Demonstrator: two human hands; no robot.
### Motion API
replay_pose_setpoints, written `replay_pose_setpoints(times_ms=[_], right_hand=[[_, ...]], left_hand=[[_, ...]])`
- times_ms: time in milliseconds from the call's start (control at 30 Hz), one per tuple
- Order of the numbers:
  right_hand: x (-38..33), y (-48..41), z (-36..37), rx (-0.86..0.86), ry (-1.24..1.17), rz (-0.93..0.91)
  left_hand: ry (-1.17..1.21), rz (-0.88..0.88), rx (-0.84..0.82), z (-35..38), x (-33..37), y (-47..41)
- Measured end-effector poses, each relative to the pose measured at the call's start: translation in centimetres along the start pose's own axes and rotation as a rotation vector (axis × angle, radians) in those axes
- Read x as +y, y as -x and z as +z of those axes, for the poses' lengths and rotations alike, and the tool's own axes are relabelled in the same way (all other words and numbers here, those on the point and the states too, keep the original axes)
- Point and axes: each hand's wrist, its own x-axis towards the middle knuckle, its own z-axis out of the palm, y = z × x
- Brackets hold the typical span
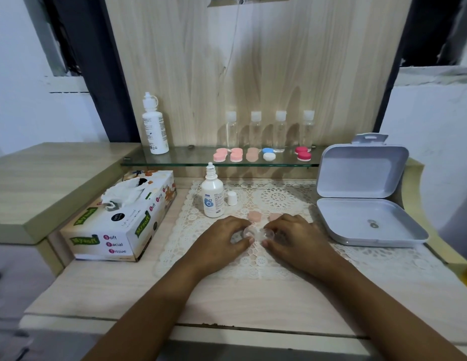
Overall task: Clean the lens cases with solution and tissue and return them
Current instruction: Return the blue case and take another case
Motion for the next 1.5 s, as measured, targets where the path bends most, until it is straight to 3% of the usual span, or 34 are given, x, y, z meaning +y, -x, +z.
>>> replay_pose_setpoints(times_ms=[333,567,767,900,1200,1500], right_hand=[[-0.3,-0.4,-1.5,0.088,-0.249,0.055],[1.3,0.0,-4.8,0.179,-0.285,0.076],[5.6,1.4,-7.5,0.334,-0.063,0.051],[8.8,2.7,-8.9,0.349,0.129,0.032],[11.3,2.5,-10.4,0.196,0.740,-0.236],[11.1,1.8,-9.8,0.139,0.816,-0.333]], left_hand=[[-0.173,-0.076,-0.120,0.1,0.0,0.1],[-0.196,-0.117,-0.153,0.0,0.0,0.1],[-0.182,-0.118,-0.149,0.2,-0.2,0.1],[-0.170,-0.117,-0.150,0.2,-0.1,0.1],[-0.169,-0.116,-0.153,0.1,0.0,0.1],[-0.169,-0.123,-0.159,0.1,0.0,0.0]])
